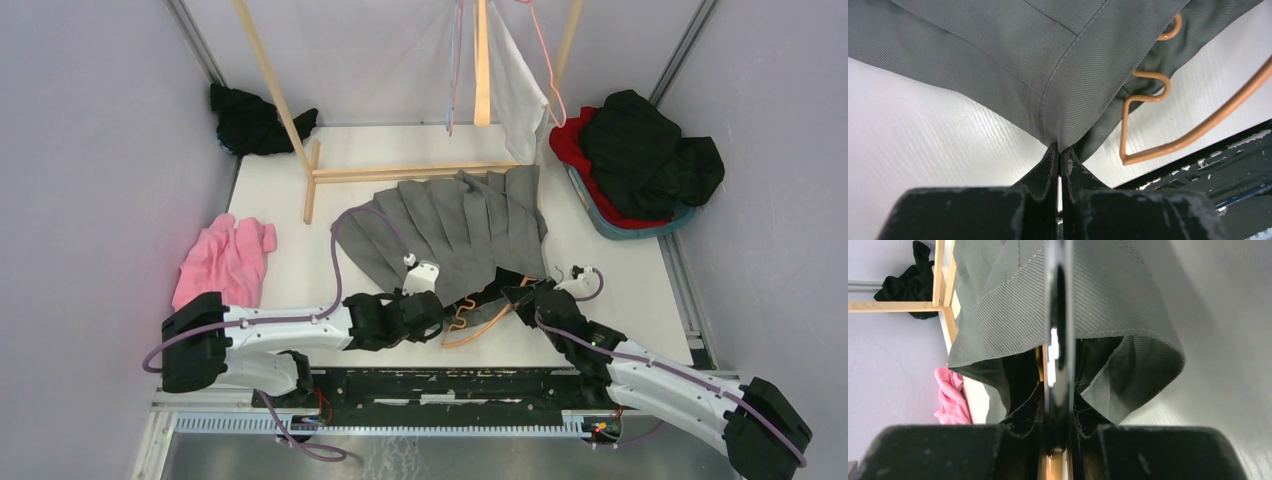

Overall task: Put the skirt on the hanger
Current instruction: Hang the skirt on the hanger.

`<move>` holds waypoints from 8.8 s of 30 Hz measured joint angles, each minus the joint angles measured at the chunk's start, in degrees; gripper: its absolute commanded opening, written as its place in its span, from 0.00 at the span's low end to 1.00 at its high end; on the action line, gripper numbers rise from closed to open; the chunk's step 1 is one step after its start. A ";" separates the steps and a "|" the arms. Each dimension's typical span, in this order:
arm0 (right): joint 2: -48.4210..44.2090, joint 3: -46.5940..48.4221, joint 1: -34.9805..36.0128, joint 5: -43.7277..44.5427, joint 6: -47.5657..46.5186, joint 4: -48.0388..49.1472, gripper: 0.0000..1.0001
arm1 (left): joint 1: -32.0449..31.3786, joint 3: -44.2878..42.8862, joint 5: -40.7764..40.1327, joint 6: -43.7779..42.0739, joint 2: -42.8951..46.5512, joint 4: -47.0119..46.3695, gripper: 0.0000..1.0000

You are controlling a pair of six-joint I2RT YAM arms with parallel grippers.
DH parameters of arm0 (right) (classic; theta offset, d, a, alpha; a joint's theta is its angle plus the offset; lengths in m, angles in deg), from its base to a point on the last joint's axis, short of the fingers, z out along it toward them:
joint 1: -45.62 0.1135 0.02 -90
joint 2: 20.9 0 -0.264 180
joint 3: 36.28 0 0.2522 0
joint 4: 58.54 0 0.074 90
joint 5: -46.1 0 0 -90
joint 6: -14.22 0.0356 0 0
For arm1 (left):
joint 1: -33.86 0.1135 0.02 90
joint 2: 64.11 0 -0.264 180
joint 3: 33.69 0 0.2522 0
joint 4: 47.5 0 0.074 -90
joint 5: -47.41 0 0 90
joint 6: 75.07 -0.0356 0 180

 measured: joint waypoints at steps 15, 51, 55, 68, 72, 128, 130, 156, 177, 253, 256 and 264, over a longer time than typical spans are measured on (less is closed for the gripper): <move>1.75 0.85 -5.53 -4.94 -1.09 4.63 0.01 | -0.83 1.90 0.09 1.38 -0.94 -2.71 0.03; 15.08 2.47 -6.03 -2.32 -3.04 16.79 0.01 | -3.76 -1.07 4.15 1.73 -2.69 -5.75 0.03; 16.59 2.69 -6.14 -2.01 -3.37 18.62 0.01 | -3.87 -3.80 6.23 1.62 -3.28 -6.19 0.03; 17.35 2.69 -6.36 -0.87 -4.20 19.58 0.01 | -4.55 -8.63 10.78 0.68 -7.48 -8.15 0.03; 18.71 2.69 -6.36 -0.72 -4.20 20.76 0.01 | -5.05 -9.84 11.69 0.63 -8.39 -8.98 0.03; 26.58 1.57 -7.96 -6.80 -7.52 31.15 0.01 | -0.79 -36.09 25.33 -11.65 -26.38 -6.47 0.07; 26.14 1.51 -7.98 -6.93 -7.72 31.10 0.01 | 0.09 -36.09 25.97 -11.78 -26.43 -6.45 0.09; 23.63 1.51 -7.78 -8.39 -10.14 27.98 0.01 | 6.95 -40.22 32.44 -11.93 -30.03 -5.16 0.36; 24.17 1.51 -6.99 -11.80 -10.38 28.17 0.01 | 19.56 -41.75 26.95 -14.36 -14.45 -6.36 0.48; 45.16 21.29 -8.07 -44.96 -24.61 24.96 0.01 | 53.83 -15.32 10.08 -15.78 -28.20 -18.80 0.32; 38.95 20.65 -8.68 -42.45 -25.44 19.04 0.01 | 54.01 -15.04 10.05 -15.78 -28.20 -19.45 0.32; 28.92 19.50 -11.21 -37.68 -26.77 8.90 0.01 | 54.36 -14.51 10.19 -15.76 -28.20 -20.24 0.31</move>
